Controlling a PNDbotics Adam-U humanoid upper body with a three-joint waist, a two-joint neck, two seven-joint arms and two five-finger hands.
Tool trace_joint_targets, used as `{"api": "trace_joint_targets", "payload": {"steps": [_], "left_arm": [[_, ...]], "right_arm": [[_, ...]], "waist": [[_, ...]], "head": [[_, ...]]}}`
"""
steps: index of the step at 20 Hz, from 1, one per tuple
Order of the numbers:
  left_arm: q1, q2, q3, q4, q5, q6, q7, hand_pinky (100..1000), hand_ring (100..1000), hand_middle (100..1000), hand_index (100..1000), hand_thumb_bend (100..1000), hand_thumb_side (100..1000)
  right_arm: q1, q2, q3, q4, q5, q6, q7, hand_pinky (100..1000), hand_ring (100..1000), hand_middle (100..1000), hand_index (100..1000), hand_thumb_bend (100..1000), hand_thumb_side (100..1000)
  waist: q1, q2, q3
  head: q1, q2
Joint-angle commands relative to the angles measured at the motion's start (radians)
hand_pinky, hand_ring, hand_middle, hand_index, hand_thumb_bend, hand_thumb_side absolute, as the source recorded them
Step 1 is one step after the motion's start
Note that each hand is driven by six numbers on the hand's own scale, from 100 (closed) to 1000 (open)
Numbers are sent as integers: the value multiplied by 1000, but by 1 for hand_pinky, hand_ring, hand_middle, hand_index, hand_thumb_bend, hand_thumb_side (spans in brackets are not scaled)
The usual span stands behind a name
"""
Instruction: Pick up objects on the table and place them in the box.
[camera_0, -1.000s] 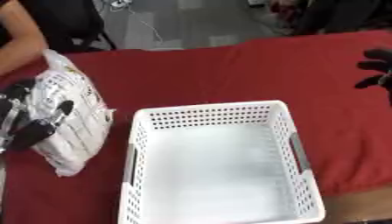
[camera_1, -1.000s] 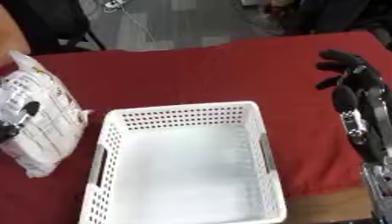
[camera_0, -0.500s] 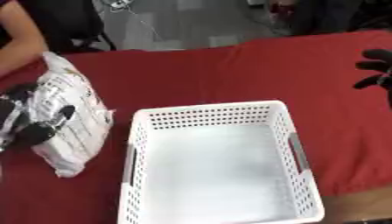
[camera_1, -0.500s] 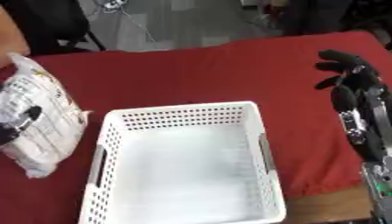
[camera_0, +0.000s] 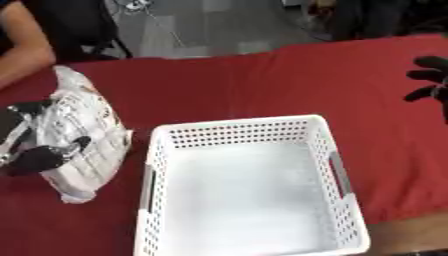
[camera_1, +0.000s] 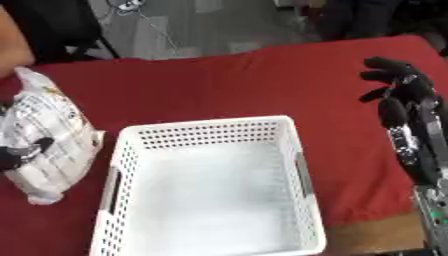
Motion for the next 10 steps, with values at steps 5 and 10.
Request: {"api": "trace_joint_targets", "payload": {"steps": [5, 10], "left_arm": [[-11, 25, -14, -33, 47, 23, 96, 355, 144, 101, 158, 100, 306], [-11, 28, -19, -28, 53, 14, 104, 341, 128, 100, 147, 100, 307]], "right_arm": [[-5, -15, -2, -16, -3, 0, 0, 581, 777, 803, 893, 398, 927], [-5, -15, -2, -16, -3, 0, -1, 582, 777, 803, 893, 395, 928]], "waist": [[-3, -10, -1], [-2, -11, -2]], "head": [[-7, -13], [-9, -14]]}}
